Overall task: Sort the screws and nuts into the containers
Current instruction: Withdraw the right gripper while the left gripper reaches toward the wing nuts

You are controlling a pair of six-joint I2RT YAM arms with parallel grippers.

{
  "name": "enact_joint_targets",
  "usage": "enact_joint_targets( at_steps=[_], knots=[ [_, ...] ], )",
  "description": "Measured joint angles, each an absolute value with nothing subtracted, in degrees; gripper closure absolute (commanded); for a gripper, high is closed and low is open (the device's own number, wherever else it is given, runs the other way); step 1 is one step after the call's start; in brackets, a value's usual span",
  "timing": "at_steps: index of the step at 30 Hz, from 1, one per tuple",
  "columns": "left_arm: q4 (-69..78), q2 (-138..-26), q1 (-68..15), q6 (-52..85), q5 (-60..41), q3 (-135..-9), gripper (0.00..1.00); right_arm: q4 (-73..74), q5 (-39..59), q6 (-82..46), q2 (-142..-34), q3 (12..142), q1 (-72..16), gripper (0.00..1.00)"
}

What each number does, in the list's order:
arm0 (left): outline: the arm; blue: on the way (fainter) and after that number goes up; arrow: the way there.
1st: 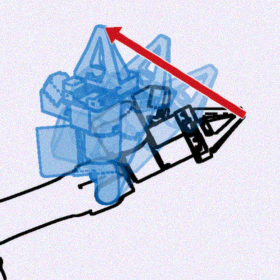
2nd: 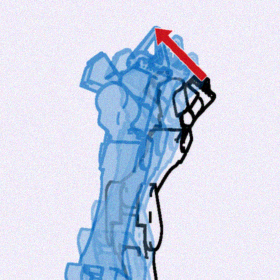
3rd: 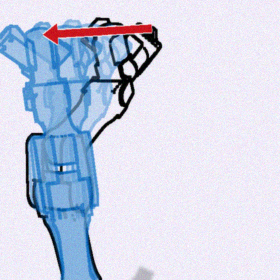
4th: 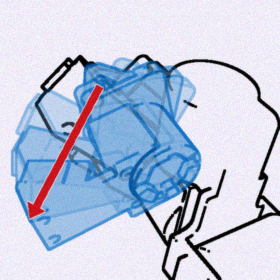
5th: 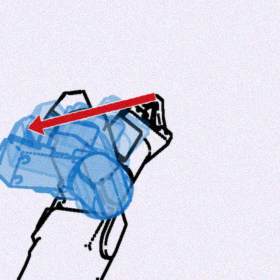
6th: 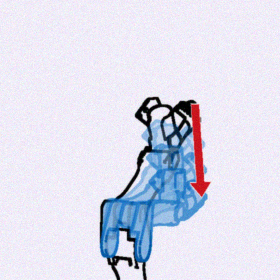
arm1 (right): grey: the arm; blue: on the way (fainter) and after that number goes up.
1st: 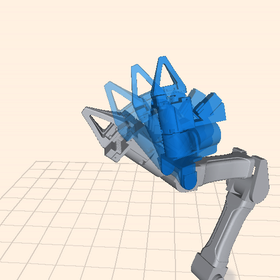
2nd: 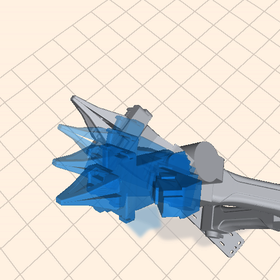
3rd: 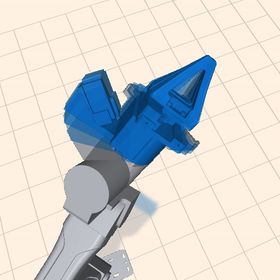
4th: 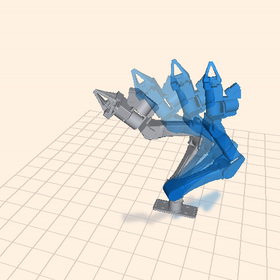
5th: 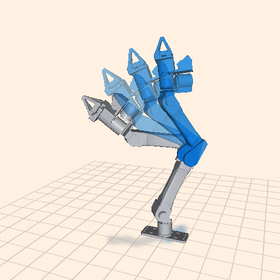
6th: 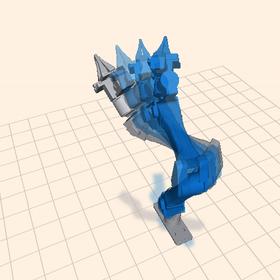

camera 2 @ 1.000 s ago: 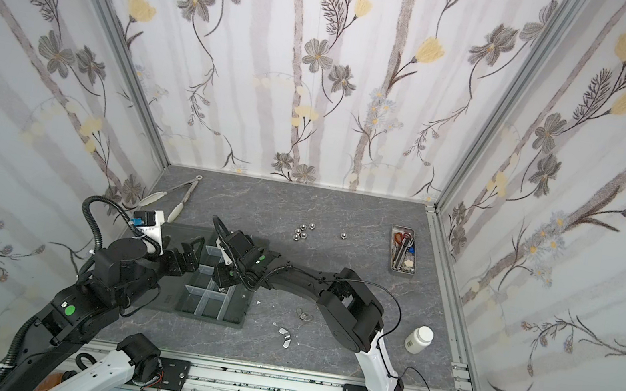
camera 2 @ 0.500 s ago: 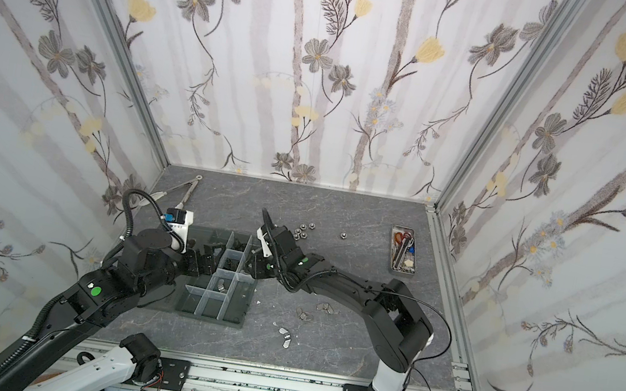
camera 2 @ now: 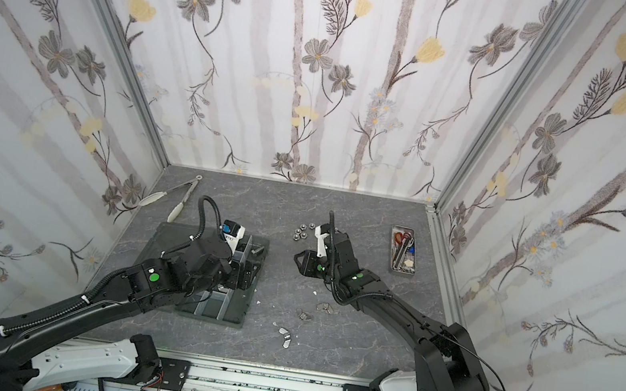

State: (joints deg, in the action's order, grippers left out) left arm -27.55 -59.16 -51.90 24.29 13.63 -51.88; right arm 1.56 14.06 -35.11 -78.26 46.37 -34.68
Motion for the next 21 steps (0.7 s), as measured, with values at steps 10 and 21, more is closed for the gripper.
enact_joint_targets(
  at_steps=[10,21],
  knots=[
    [-27.7,-65.67,-57.12,24.36,14.52,-52.86,0.31,1.89,15.38,-35.03,-73.17,39.88,-28.69,0.59],
    [-28.99,-73.69,-63.59,30.57,14.68,-50.89,0.35,2.68,17.34,-34.85,-72.44,37.78,-26.57,0.59]
  ],
)
